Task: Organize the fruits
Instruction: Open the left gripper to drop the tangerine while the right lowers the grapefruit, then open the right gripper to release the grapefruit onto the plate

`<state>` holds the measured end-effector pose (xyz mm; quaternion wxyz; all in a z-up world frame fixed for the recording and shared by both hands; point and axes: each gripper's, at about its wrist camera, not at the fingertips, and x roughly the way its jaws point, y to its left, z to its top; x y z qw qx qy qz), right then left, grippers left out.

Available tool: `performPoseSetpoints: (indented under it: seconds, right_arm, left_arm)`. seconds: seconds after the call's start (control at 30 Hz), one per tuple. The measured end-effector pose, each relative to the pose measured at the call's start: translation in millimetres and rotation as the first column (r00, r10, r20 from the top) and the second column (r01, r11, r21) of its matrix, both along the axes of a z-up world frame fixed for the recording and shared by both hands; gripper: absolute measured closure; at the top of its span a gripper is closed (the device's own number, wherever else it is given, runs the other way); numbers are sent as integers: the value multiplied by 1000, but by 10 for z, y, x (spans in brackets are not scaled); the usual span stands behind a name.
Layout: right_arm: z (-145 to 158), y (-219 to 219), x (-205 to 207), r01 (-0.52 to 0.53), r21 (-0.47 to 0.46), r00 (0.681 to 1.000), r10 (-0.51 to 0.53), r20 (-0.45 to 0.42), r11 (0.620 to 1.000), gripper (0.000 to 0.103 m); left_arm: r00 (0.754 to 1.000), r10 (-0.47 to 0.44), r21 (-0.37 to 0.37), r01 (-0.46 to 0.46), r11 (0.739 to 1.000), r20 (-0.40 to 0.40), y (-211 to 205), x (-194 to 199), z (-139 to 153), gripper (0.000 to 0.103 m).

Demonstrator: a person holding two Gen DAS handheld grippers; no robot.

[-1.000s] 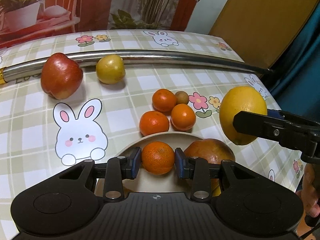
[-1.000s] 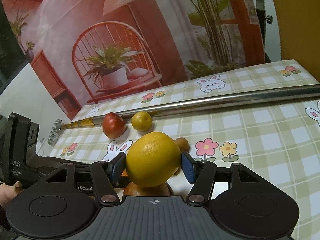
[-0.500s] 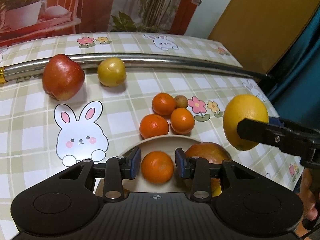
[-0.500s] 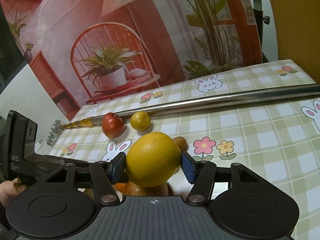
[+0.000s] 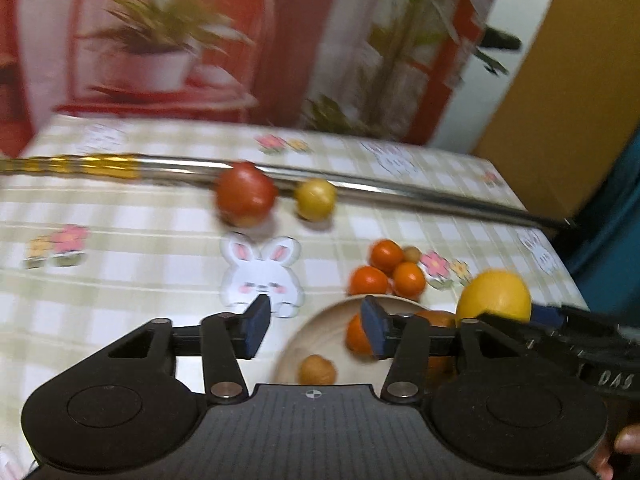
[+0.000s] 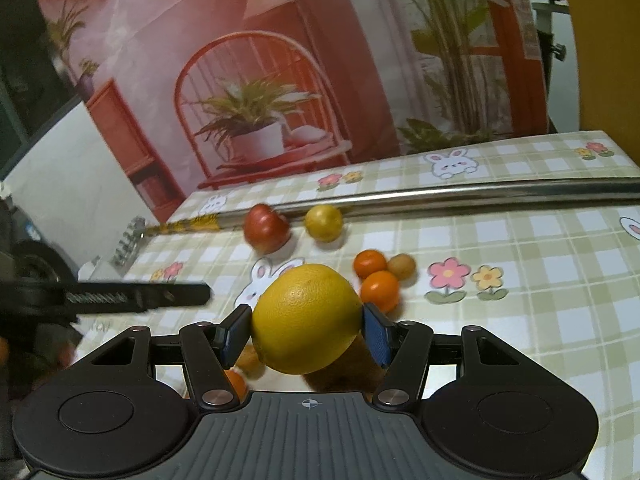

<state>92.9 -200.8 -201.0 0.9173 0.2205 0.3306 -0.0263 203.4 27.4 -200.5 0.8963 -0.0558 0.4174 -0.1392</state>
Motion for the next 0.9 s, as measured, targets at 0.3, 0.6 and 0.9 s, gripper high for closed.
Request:
performPoseSetpoints:
  seconds: [0.3,0.6,0.9]
  right_arm:
    - [-190,583,50,-130,-125,987,117,-110,984,48]
    - [-302,823,114,-173,-209,972,133,-194,962,48]
    - [-362,879,165,-186,-254,969,135,-206,949,47]
  left_arm:
    - [990,126,5,-126,992,59,341,-342,157,50]
    - [987,161,-53,-160,986,17,516,-467,-10,50]
    - [979,201,-69,-200,977,16,545,-502,-43,50]
